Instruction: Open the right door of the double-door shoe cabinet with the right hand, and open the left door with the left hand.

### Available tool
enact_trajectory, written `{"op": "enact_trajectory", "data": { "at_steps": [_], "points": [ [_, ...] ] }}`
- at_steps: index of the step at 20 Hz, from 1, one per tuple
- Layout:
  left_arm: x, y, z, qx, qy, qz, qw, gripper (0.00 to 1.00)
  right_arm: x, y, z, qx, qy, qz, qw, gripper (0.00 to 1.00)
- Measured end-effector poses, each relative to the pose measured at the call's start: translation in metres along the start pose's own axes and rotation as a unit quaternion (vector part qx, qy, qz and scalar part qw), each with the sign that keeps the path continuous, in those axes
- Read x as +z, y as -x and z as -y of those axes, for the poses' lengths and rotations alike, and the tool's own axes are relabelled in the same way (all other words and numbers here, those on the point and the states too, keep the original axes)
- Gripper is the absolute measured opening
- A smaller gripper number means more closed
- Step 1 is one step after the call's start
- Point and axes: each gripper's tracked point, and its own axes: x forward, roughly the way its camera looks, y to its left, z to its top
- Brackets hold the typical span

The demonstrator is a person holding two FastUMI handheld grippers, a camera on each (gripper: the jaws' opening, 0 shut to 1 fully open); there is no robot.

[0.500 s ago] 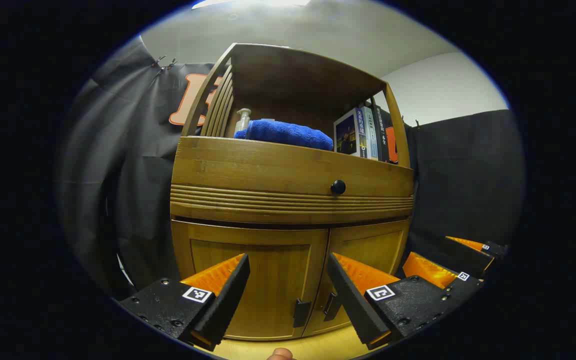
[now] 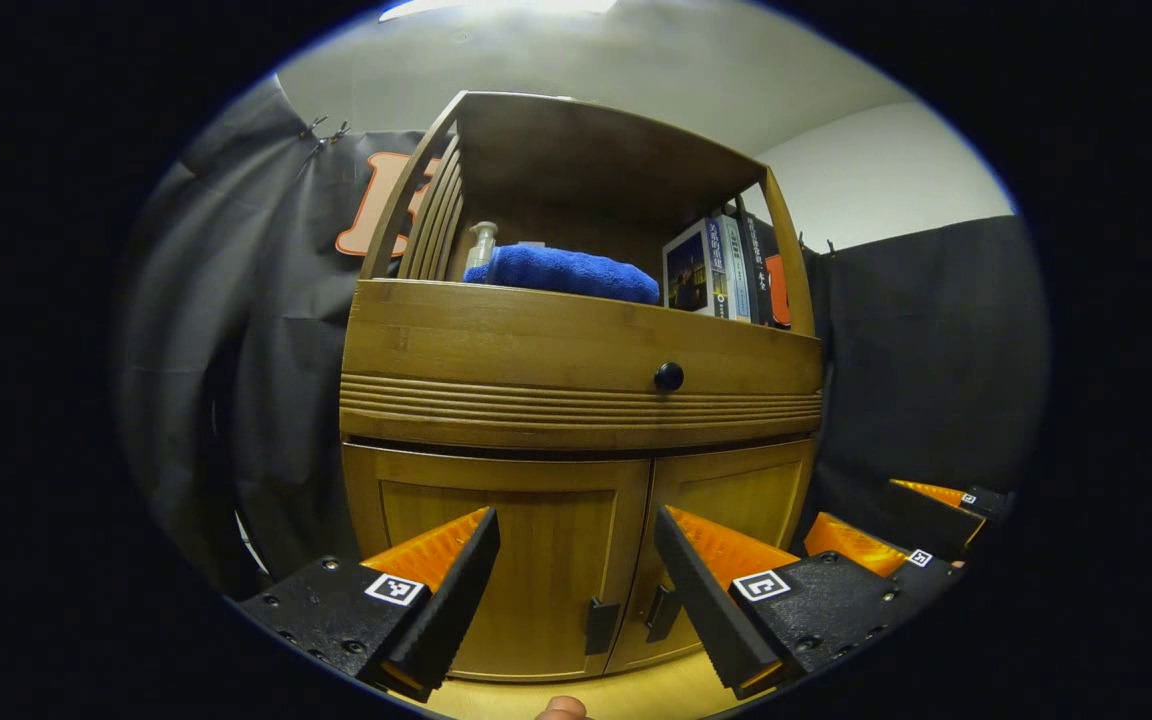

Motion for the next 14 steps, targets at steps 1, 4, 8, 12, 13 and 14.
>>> {"op": "enact_trajectory", "data": {
  "at_steps": [1, 4, 8, 12, 13, 14],
  "points": [
    [-0.001, 0.000, 0.000, 0.000, 0.000, -0.001, 1.000, 0.96, -0.001, 0.000, 0.000, -0.001, 0.000, -0.001, 1.000, 0.96],
    [-0.001, -0.001, -0.001, 0.002, -0.001, -0.002, 1.000, 0.96, -0.003, -0.001, 0.001, -0.002, 0.000, -0.002, 1.000, 0.96],
    [0.000, 0.000, -0.004, 0.010, 0.001, -0.002, 1.000, 0.96, -0.006, -0.003, -0.004, 0.002, -0.003, -0.004, 1.000, 0.94],
    [-0.002, 0.007, -0.021, 0.026, -0.001, -0.003, 1.000, 0.96, -0.022, -0.011, -0.012, 0.011, -0.004, -0.017, 1.000, 0.96],
    [-0.003, 0.008, -0.027, 0.032, -0.002, -0.004, 0.999, 0.96, -0.028, -0.013, -0.015, 0.016, -0.006, -0.023, 1.000, 0.96],
    [-0.004, 0.011, -0.034, 0.040, -0.004, -0.004, 0.999, 0.96, -0.036, -0.018, -0.020, 0.021, -0.008, -0.030, 0.999, 0.94]
  ]
}}
